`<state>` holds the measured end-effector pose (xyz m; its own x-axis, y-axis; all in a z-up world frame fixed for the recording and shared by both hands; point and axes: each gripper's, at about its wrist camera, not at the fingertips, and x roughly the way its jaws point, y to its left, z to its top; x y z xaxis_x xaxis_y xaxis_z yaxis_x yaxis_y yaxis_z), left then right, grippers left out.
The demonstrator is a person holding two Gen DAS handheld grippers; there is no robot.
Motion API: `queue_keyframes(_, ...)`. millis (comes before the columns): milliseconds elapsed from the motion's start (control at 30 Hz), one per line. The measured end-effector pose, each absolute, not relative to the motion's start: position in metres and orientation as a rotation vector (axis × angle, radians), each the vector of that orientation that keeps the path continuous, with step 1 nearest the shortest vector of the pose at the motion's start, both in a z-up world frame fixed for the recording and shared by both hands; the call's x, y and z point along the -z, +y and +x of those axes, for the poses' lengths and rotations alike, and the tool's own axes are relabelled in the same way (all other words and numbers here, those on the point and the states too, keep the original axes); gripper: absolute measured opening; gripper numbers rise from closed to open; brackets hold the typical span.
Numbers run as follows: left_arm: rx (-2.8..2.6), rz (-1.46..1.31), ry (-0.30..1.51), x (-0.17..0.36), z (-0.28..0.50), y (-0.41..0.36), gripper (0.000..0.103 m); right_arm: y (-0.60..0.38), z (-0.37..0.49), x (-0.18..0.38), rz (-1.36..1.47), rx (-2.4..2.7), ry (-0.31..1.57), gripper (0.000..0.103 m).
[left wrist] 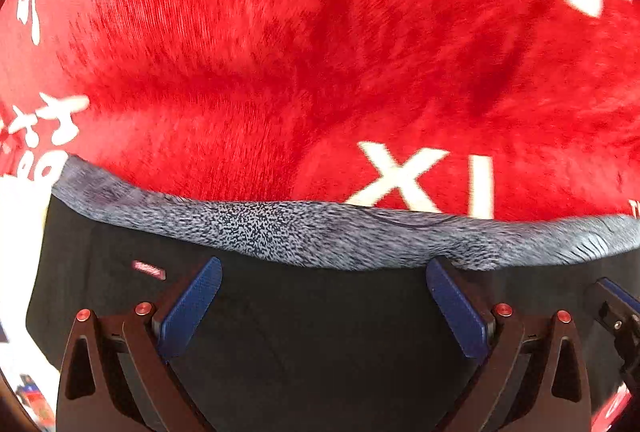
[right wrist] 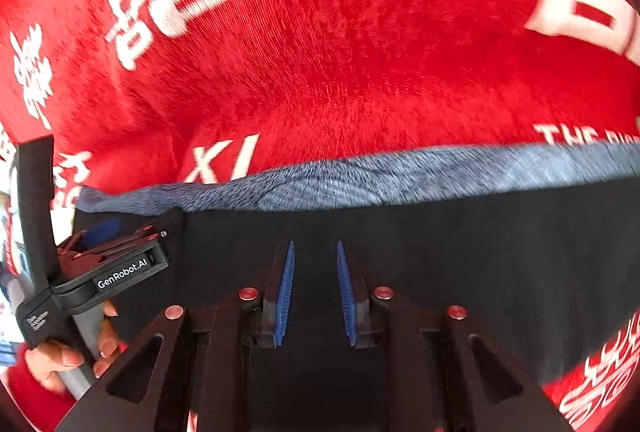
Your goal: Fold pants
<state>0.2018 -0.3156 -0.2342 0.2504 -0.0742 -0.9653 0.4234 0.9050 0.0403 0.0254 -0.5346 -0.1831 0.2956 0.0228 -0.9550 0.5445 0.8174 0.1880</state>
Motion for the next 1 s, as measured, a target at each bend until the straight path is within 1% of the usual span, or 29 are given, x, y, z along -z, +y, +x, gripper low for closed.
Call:
queue_keyframes(33, 0.336, 0.304, 1.286, 0.238, 0.206, -0.314, 0.103, -0.539, 0.027, 0.189, 0.543, 0.377, 1.243, 0.024)
queue_keyframes(100, 0.309, 0.300, 1.283, 0.241, 0.212, -0.313, 0.103, -0.547, 0.025, 0.192, 0.563, 0.373, 1.200, 0.024)
queue_keyframes(200, 0.293, 0.348, 1.248, 0.242, 0.217, -0.321, 0.103, -0.562, 0.024, 0.191, 0.488, 0.462, 1.195, 0.024)
queue_keyframes(300, 0.282, 0.374, 1.236, 0.242, 0.221, -0.328, 0.103, -0.580, 0.016, 0.192, 0.545, 0.439, 1.179, 0.019)
queue_keyframes(333, 0.279, 0.374, 1.241, 0.240, 0.222, -0.329, 0.103, -0.583, 0.013, 0.190, 0.506, 0.454, 1.186, 0.018)
queue_keyframes(400, 0.265, 0.389, 1.247, 0.236, 0.223, -0.332, 0.103, -0.586, 0.008, 0.184, 0.435, 0.502, 1.196, 0.019)
queue_keyframes(433, 0.260, 0.396, 1.249, 0.233, 0.226, -0.332, 0.103, -0.589, 0.002, 0.182, 0.431, 0.521, 1.198, 0.022)
queue_keyframes(500, 0.256, 0.406, 1.252, 0.225, 0.225, -0.334, 0.103, -0.603, -0.015, 0.176, 0.471, 0.556, 1.187, 0.023)
queue_keyframes(600, 0.296, 0.387, 1.247, 0.204, 0.210, -0.347, 0.103, -0.620, -0.046, 0.164, 0.482, 0.629, 1.181, 0.024)
queue_keyframes(733, 0.410, 0.352, 1.236, 0.179, 0.170, -0.379, 0.103, -0.647, -0.098, 0.151, 0.489, 0.781, 1.157, 0.024)
queue_keyframes(833, 0.493, 0.356, 1.251, 0.179, 0.135, -0.413, 0.103, -0.671, -0.130, 0.145, 0.487, 0.902, 1.143, 0.024)
queue_keyframes(1000, 0.552, 0.348, 1.272, 0.189, 0.109, -0.470, 0.103, -0.716, -0.178, 0.142, 0.508, 1.015, 1.155, 0.024)
